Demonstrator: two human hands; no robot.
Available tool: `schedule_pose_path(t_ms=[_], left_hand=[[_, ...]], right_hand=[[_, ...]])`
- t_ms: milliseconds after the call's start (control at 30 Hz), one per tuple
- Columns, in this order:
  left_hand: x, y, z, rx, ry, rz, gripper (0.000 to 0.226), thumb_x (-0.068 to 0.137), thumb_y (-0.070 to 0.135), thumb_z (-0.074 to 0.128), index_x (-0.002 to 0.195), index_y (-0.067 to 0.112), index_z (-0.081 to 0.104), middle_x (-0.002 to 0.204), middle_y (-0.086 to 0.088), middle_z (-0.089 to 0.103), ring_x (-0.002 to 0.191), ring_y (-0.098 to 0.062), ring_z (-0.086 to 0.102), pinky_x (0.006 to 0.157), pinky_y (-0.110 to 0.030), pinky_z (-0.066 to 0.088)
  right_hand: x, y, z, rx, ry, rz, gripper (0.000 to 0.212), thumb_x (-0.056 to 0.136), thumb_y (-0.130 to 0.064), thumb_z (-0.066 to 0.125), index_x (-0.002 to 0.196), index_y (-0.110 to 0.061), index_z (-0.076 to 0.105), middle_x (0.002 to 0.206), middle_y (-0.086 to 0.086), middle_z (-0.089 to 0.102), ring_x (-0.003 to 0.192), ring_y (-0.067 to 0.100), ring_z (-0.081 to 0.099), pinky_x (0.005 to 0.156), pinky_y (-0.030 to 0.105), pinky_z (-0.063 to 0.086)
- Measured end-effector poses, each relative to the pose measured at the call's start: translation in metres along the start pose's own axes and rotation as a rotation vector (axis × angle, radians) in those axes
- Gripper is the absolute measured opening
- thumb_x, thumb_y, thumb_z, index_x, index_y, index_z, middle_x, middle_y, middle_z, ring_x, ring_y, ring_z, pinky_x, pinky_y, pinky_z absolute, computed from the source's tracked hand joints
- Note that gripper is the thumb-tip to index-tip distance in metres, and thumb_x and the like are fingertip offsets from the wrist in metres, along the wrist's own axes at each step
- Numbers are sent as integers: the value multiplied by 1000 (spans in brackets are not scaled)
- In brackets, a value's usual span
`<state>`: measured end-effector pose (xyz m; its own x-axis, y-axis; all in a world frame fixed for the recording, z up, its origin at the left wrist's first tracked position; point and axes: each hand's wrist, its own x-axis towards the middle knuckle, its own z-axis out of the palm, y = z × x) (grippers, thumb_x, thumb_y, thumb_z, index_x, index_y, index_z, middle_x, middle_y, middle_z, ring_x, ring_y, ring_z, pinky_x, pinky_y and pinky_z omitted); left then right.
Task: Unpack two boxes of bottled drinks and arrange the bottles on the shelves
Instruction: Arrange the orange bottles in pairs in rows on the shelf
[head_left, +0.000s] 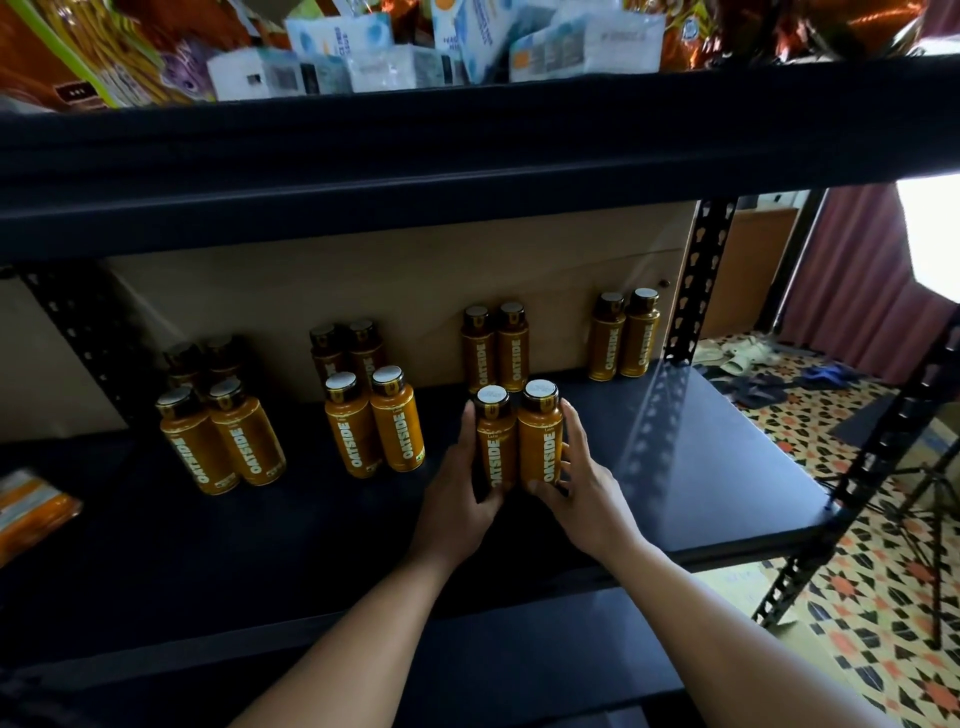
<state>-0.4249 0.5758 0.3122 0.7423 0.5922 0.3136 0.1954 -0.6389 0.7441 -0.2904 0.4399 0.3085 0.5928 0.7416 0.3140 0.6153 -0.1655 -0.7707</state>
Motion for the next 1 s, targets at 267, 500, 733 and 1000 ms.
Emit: schedule_pose_path(t_ms=[267,500,733,1000], left_hand=[[22,4,2,68,-33,-14,115,93,32,72,142,66,-26,164,4,31,144,-16,41,109,-33,37],[39,8,4,84,-50,-52,113,94,35,70,139,68,-29,164,3,31,144,-23,43,113,-54,41],[46,7,5,89,-47,-90,108,97,35,66,135,68,-30,168,6,19,148,-22,36,116,-50,32],[49,3,3,82,-28,-109,109,97,36,65,129,74,-31,167,10,19,147,-21,37,116,-48,35]], right_hand=[[22,3,-5,11,-26,26,109,93,-21,73,153,-61,-8,134,-7,66,116,22,68,101,51,54],[36,5,-8,1,-22,-2,109,93,-19,72,149,-65,-8,128,-8,69,110,22,71,97,51,56],[48,6,-3,-6,-15,10,108,93,-19,71,150,-64,-9,131,-6,68,110,25,70,96,52,56],[53,7,1,-13,-27,11,109,94,-21,71,150,-64,-13,142,-6,61,121,24,65,102,50,53]])
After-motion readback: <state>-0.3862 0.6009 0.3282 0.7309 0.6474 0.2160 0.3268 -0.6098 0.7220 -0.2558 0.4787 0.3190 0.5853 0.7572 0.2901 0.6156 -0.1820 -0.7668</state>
